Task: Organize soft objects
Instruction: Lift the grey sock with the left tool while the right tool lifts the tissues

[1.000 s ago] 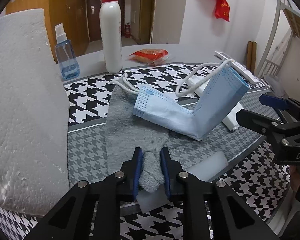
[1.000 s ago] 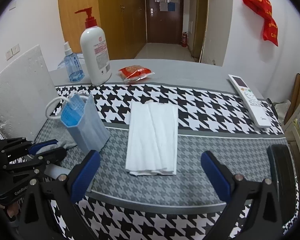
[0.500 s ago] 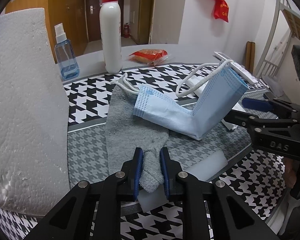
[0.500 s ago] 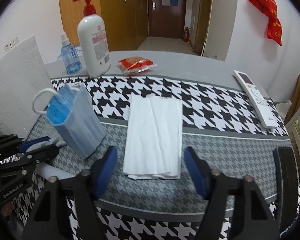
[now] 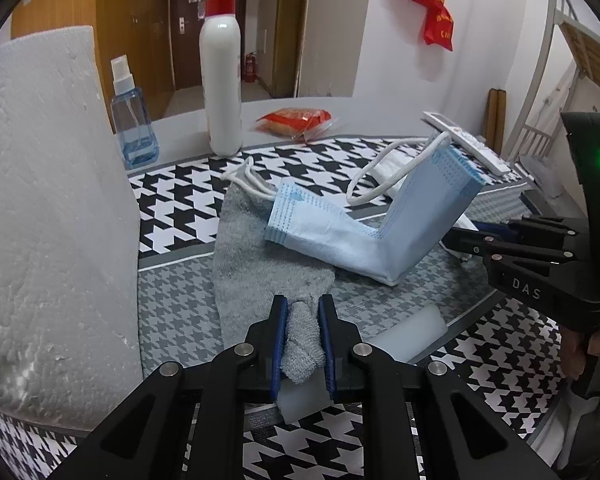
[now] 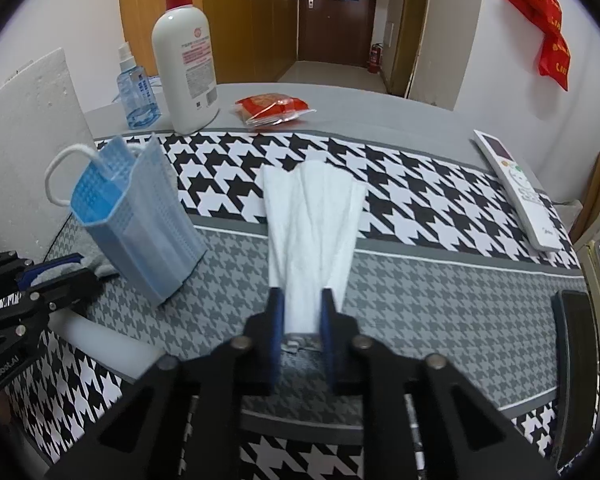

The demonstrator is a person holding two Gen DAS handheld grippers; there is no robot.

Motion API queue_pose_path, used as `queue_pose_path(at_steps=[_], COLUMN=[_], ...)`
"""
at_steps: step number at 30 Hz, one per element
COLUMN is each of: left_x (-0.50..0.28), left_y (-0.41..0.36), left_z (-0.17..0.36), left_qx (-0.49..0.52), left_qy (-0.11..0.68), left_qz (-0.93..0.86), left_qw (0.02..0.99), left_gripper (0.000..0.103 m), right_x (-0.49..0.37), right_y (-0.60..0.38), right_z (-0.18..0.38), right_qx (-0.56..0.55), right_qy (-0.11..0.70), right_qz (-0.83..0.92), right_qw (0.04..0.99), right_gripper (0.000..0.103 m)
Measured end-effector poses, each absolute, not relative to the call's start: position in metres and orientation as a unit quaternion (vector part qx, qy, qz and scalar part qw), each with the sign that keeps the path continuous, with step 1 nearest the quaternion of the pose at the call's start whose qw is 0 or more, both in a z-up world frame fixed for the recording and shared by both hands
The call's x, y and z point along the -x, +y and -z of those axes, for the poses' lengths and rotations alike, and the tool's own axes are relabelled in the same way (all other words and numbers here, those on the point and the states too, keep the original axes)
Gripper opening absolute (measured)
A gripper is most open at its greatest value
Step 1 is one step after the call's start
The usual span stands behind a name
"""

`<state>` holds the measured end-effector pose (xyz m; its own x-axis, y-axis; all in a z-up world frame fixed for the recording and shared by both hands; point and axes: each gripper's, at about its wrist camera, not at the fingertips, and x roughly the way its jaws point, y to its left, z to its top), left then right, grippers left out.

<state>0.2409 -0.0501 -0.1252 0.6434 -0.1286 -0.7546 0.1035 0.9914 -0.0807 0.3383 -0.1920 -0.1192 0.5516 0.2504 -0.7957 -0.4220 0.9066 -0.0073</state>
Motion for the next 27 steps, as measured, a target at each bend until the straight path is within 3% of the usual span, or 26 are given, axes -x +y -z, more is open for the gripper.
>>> queue_pose_path(at_steps=[27], left_x=[-0.182], left_y=[-0.062], left_z=[0.068], left_qx=[-0.020], left_qy=[0.327], left_qz=[0.068], left_qw=[0.942], left_gripper=[0.016], right_x=[-0.268], right_y=[-0.229], right_z=[0.048], right_qx=[0.055], right_qy=[0.338], right_qz=[-0.196], right_qw=[0.919], right_gripper=[0.013])
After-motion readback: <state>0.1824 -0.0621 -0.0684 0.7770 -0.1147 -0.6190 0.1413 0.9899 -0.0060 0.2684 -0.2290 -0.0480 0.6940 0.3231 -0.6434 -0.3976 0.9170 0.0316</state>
